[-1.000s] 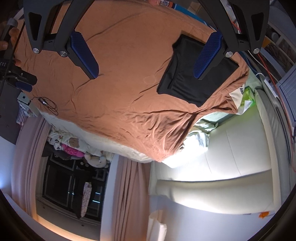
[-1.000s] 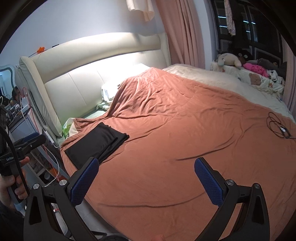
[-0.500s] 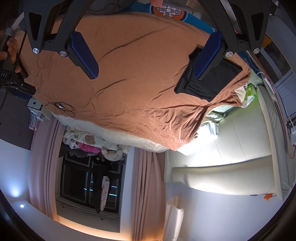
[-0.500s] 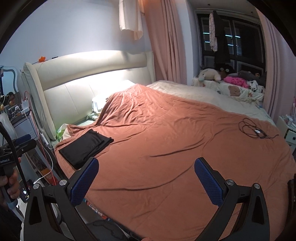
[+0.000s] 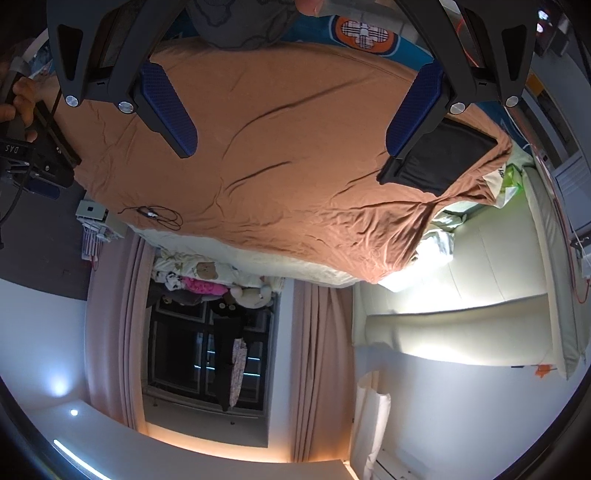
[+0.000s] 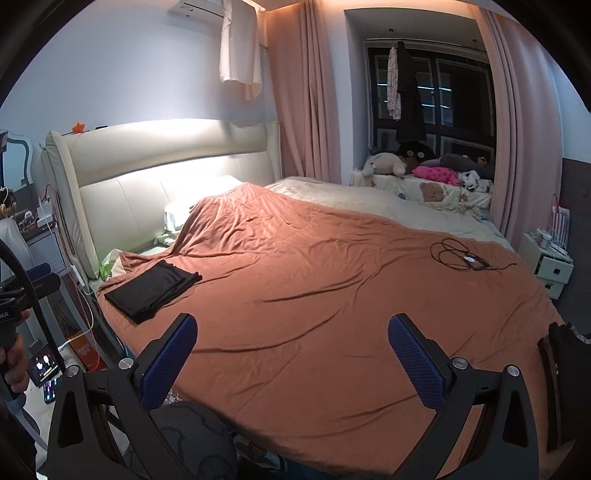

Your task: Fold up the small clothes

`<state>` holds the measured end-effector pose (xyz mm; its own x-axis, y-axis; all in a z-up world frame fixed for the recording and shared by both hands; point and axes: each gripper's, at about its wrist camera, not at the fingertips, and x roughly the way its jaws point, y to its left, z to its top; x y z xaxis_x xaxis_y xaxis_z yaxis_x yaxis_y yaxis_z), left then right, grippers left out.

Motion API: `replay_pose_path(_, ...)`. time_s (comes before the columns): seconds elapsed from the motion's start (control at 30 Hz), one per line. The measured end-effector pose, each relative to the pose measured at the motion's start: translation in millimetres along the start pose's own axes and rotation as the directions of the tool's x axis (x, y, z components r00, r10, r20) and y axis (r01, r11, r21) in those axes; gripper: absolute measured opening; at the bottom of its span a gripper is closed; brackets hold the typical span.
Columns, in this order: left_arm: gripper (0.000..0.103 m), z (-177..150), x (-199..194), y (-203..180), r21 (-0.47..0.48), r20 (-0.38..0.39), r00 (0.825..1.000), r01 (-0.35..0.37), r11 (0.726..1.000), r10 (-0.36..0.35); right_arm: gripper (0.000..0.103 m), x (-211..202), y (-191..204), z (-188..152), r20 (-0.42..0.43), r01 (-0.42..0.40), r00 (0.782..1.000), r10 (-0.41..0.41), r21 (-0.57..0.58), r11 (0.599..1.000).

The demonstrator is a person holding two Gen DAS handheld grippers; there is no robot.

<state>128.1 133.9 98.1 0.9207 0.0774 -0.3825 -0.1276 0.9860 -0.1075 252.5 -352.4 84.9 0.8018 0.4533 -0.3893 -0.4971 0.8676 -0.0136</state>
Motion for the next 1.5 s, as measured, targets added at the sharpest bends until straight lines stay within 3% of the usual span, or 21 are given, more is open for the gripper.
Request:
replay_pose_path(0.77,0.103,-60,-42,-52,0.044,0.042,0.999,0.027,0.999,-0.029,0.103,-49,-1,-66,0.047,0.05,0.998,-0.051,0.042,0.998)
replay_pose_path(1.5,0.103,-80,-44,-50,0.019,0.042,0.999,0.032,0.999,-0.032,0.103,-53,-5,-78,0.026,0.078,0.996,-0.08,0.071,0.994)
